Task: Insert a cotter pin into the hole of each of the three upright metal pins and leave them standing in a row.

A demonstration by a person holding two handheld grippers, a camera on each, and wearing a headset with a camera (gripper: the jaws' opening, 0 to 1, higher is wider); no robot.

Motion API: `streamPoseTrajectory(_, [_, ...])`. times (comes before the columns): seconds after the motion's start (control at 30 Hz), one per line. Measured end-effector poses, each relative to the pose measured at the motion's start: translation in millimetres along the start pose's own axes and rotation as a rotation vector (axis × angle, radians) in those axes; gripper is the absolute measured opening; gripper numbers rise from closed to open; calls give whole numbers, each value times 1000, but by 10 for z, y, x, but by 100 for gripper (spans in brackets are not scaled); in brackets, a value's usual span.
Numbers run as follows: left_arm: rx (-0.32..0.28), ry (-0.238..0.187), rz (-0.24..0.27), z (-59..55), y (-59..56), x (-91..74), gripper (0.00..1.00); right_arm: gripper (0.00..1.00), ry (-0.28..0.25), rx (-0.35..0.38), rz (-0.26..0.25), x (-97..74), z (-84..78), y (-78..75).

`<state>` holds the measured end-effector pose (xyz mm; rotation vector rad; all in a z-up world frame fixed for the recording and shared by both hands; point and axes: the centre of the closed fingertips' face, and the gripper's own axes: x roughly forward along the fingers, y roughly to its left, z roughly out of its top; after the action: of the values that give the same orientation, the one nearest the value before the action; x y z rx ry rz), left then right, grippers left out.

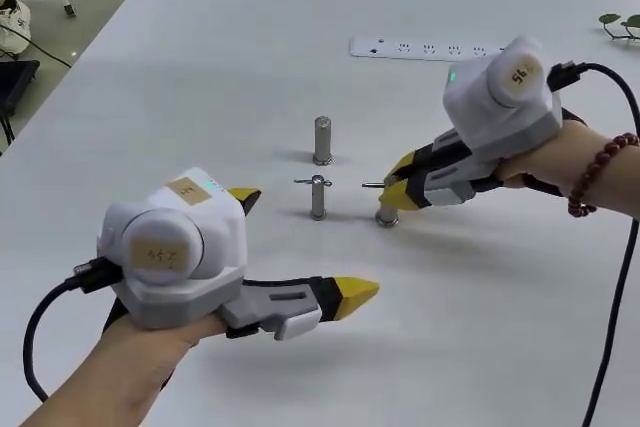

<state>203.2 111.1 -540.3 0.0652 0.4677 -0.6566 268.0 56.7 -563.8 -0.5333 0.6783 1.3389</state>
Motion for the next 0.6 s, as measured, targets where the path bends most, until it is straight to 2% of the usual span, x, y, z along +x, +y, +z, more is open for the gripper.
streamPoseTrajectory(0.13, [5,1,-4,-3,-9,-1,95,9,4,17,-1,17,-14,-14])
streamPoseTrajectory(0.23, [-1,6,-10,-11,-22,0,95,13,26,7,-10,40,-63,-35])
streamPoseTrajectory(0.47, [4,3,-8,-8,-19,-7,95,21,3,11,-25,22,-24,-60])
streamPoseTrajectory(0.6, [1,1,-7,-4,-14,-9,95,23,-70,81,-34,-33,133,-66])
